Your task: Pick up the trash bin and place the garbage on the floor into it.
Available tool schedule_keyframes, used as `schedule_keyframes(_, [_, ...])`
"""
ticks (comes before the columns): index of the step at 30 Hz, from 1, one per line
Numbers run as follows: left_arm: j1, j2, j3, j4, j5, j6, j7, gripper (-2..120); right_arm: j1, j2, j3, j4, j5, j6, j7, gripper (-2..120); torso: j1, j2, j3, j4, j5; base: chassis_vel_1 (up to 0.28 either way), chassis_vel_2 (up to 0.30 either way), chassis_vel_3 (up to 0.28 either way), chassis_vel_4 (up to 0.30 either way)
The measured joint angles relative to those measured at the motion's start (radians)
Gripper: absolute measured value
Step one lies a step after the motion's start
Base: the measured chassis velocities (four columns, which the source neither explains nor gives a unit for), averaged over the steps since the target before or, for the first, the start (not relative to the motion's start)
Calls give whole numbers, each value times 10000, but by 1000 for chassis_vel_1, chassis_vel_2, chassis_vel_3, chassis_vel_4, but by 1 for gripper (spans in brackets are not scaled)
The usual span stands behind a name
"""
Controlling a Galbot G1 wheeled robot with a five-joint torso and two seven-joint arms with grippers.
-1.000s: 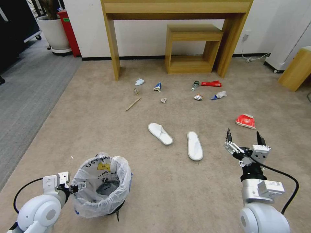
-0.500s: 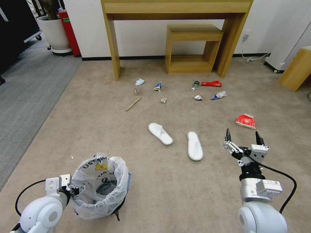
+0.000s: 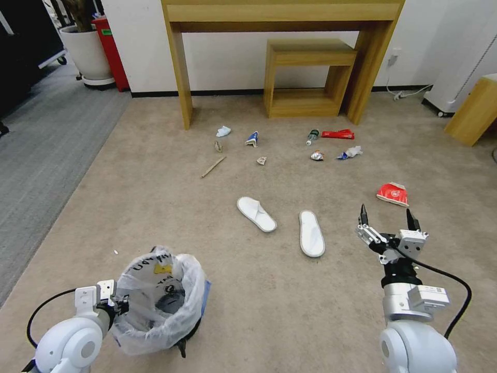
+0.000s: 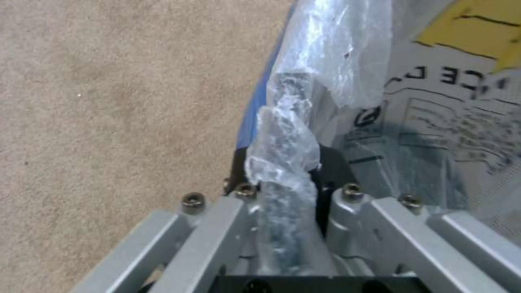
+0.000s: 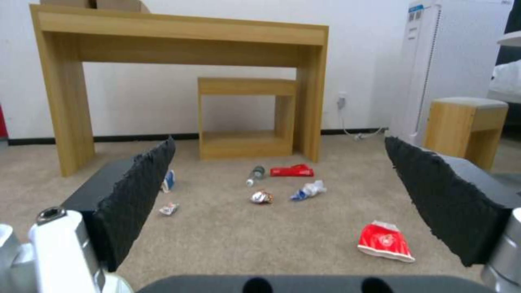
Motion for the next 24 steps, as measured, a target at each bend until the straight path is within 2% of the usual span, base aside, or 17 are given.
schedule_keyframes(11, [-139,-495,-94,-200,107,18,17,4,10,-123,30,-26,132,-136,98,100,0,-2,2,3,-14,0,0,0,0])
schedule_keyframes(16, [-189,-854,-374,-697,17,87,-45,1,-9,-227,72,75,258,-260,171,100,1,-6,5,-3,-24,0,0,0,0])
schedule_keyframes(18, [-190,-913,-583,-986,-18,90,-162,0,-44,-261,82,143,296,-319,199,100,1,-6,4,-1,-10,0,0,0,0])
schedule_keyframes(24, [-147,-968,-848,-1435,-112,91,-265,0,-124,-298,90,229,313,-342,215,100,1,-5,4,-1,-9,0,0,0,0])
